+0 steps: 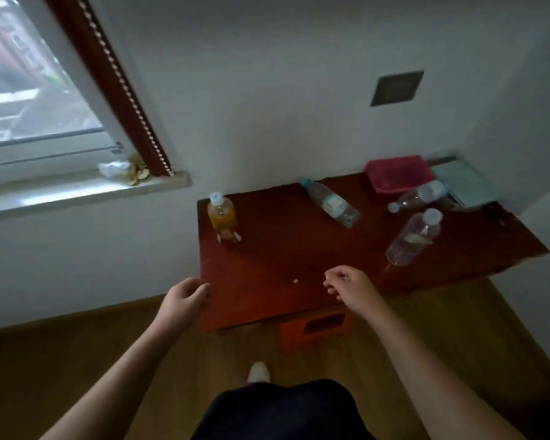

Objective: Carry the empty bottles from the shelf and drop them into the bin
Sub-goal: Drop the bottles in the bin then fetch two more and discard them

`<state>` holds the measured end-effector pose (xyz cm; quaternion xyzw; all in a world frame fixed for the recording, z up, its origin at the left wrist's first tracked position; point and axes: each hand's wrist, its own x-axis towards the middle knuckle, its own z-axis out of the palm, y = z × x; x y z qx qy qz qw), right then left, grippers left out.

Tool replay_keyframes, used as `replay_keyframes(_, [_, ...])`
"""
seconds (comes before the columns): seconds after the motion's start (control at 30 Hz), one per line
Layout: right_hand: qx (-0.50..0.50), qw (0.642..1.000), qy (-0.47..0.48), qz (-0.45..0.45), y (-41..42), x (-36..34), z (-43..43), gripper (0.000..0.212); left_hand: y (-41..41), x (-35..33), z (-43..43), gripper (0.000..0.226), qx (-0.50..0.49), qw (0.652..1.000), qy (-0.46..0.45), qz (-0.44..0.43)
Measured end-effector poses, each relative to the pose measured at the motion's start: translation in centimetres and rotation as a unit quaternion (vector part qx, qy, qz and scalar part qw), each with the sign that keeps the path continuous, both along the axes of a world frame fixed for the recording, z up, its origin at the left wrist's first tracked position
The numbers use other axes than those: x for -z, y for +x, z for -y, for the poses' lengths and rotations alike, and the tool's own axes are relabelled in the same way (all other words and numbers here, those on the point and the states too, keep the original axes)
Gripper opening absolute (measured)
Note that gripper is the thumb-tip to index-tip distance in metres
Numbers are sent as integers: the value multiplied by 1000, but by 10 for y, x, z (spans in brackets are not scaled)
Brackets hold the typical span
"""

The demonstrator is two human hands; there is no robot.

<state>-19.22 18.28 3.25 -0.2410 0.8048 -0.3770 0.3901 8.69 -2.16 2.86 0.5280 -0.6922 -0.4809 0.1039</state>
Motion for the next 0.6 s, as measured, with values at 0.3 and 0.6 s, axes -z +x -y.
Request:
replay_keyframes(0.3, [5, 1000, 20, 7, -9, 9, 36, 12, -46, 8, 67, 66, -29, 999, 26, -14])
replay_keyframes(0.6, [71, 996, 39, -38, -42, 6, 65, 17, -108, 41, 134, 104, 28, 997, 31, -66])
